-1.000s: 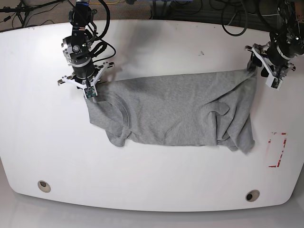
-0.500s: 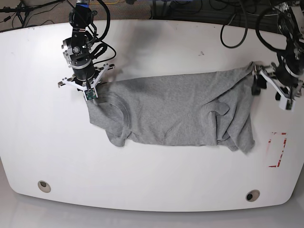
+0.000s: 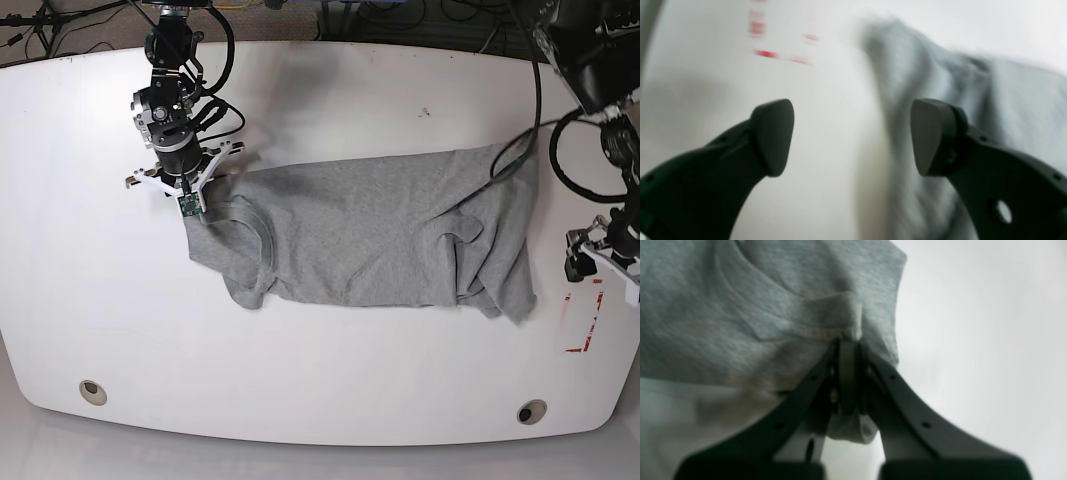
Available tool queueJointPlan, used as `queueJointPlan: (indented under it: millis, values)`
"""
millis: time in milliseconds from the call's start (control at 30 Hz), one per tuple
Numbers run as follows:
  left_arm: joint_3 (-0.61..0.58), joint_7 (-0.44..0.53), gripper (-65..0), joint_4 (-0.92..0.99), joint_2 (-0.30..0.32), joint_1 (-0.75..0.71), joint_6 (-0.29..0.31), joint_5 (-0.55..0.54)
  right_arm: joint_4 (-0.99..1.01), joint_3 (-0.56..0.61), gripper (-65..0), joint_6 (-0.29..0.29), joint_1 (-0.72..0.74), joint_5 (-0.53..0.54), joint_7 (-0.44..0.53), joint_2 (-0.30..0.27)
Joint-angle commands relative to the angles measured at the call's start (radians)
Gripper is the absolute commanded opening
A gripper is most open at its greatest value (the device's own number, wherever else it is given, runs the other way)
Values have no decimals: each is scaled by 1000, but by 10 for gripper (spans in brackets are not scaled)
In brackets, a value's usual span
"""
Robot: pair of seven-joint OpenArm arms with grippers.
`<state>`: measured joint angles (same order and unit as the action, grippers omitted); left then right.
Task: Fold the T-shirt properly
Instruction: 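Release the left gripper and regrasp the shirt's hem corner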
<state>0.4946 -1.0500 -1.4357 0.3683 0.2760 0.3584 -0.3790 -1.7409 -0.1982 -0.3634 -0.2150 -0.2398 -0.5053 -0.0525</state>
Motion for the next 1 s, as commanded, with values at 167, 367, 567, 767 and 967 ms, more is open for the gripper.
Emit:
queueJointPlan:
  millis: [167, 367, 567, 767, 967]
  values:
    - [-115, 236, -137, 260, 15, 148, 4, 96, -12, -2, -650, 5, 21, 0, 20, -5]
    - [-195, 339, -137, 450, 16, 227, 4, 96, -12, -2, -650, 8, 21, 0, 20, -5]
    - [-242, 436, -137, 603, 13, 288, 4, 99, -12, -2, -650, 8, 22, 0, 20, -5]
    - [-308, 505, -137, 709, 11, 332, 4, 94, -12, -2, -650, 8, 22, 0, 20, -5]
    - [-345, 537, -137, 767, -16, 352, 4, 94, -12, -2, -650, 8, 22, 0, 20, -5]
